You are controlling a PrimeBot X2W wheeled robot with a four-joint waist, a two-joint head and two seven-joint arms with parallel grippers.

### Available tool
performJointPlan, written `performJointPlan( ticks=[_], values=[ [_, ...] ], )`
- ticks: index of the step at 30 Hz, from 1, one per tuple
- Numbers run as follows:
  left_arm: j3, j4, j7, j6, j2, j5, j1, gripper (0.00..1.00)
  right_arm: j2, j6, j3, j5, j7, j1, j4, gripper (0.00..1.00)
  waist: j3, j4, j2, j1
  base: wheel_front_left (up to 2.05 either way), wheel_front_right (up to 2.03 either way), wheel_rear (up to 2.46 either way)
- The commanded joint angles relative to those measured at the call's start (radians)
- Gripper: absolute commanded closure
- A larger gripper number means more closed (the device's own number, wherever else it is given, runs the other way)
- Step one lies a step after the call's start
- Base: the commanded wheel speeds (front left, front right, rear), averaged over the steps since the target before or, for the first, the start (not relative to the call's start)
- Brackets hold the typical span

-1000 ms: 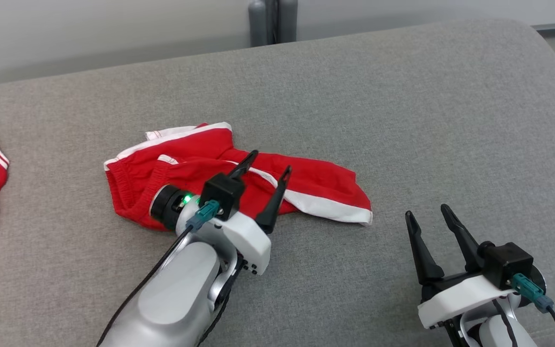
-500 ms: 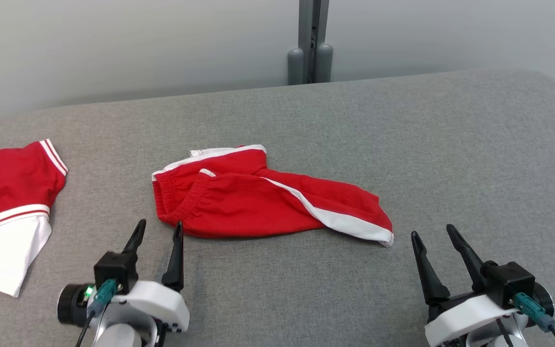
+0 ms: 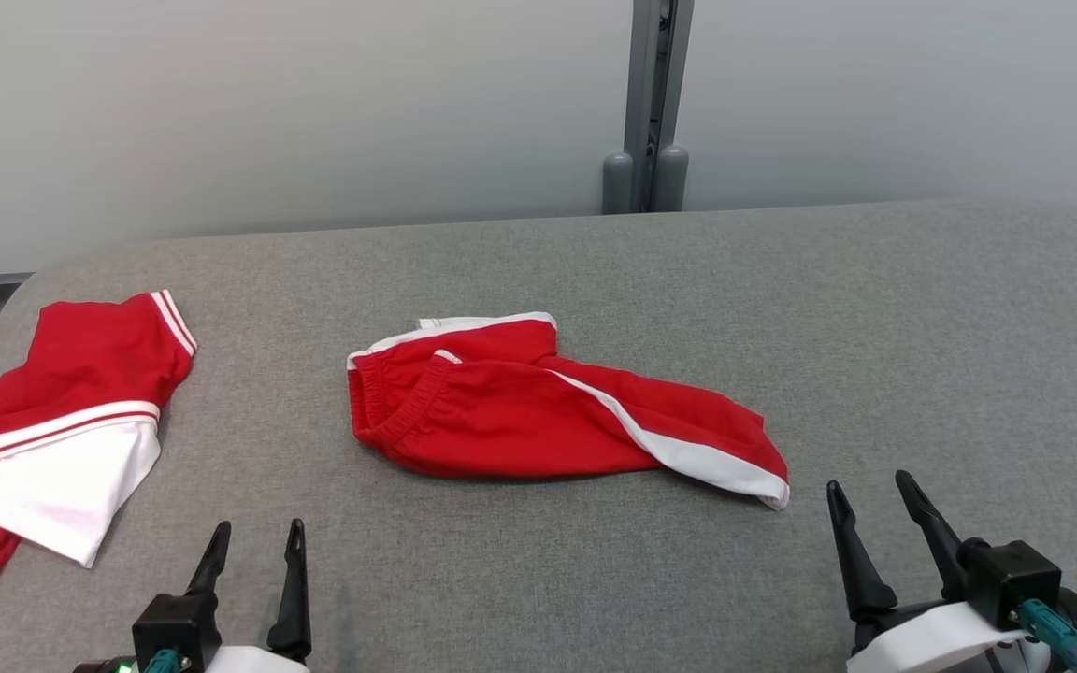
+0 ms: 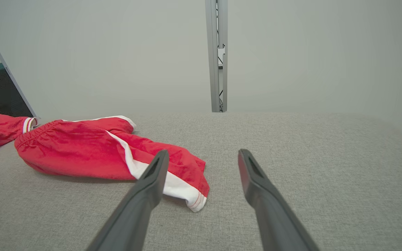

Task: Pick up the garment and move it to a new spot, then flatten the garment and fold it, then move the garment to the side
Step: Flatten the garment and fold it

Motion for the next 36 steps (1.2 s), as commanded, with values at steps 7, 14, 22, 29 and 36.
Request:
performJointPlan(
  ticks=[7,14,22,29,36],
  values=[
    [0.062,-0.044,-0.002,-0.026,-0.014,0.044,0.071,0.00,-0.005,0.000,-0.018,-0.007,0.000,0.024,-0.002,0.00,-0.021,0.006,0.0000,0.0000,0.00,0.00,0.00],
    [0.079,-0.039,-0.002,-0.050,-0.026,0.048,0.089,0.00,-0.005,0.000,-0.017,-0.002,0.000,0.028,-0.002,0.00,-0.016,0.005,0.0000,0.0000,0.00,0.00,0.00],
    [0.059,-0.033,-0.002,-0.093,-0.030,0.035,0.044,0.00,-0.005,0.000,0.006,0.002,0.000,0.008,-0.001,0.00,0.016,-0.009,0.0000,0.0000,0.00,0.00,0.00],
    [0.001,0.033,-0.002,-0.148,-0.030,-0.030,-0.087,0.00,-0.005,0.000,0.025,0.005,0.000,-0.024,0.002,0.00,0.082,-0.027,0.0000,0.0000,0.00,0.00,0.00],
    [-0.050,0.228,-0.002,-0.172,-0.030,-0.024,-0.331,0.00,-0.005,0.000,0.044,0.012,0.000,-0.065,0.006,0.00,0.151,-0.049,0.0000,0.0000,0.00,0.00,0.00]
  ],
)
